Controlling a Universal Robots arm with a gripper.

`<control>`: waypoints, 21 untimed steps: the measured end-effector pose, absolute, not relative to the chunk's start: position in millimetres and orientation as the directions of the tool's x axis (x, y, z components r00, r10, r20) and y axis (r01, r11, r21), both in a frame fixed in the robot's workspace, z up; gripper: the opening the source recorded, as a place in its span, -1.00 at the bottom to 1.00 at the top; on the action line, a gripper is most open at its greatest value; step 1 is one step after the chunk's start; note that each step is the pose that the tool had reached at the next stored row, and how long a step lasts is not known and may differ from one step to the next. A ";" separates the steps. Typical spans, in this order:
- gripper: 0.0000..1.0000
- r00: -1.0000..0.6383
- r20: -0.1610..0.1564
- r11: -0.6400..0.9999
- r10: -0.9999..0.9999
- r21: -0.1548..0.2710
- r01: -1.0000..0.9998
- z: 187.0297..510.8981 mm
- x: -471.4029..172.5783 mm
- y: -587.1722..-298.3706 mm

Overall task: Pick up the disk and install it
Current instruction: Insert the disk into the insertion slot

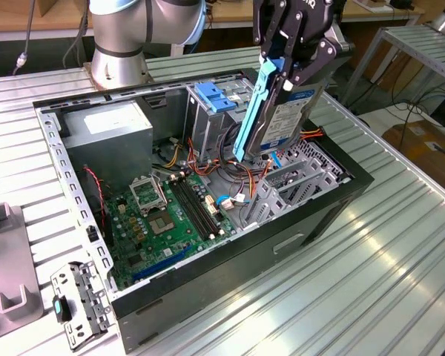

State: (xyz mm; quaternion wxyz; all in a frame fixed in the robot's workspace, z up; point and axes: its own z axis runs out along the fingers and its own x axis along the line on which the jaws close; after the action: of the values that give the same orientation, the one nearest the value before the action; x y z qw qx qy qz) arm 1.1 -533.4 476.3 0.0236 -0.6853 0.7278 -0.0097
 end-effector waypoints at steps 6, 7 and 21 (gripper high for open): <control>-0.25 -0.060 -0.018 0.061 -0.998 -0.047 -0.997 470.0 13.5 -543.6; -0.25 -0.060 -0.017 0.060 -0.998 -0.047 -0.997 469.2 17.0 -543.7; -0.25 -0.061 -0.003 0.061 -0.998 -0.048 -0.997 457.7 42.7 -555.8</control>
State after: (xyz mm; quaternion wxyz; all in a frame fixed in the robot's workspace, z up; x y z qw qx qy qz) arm 42.7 -555.8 457.7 0.0173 -0.6851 0.7280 -0.0165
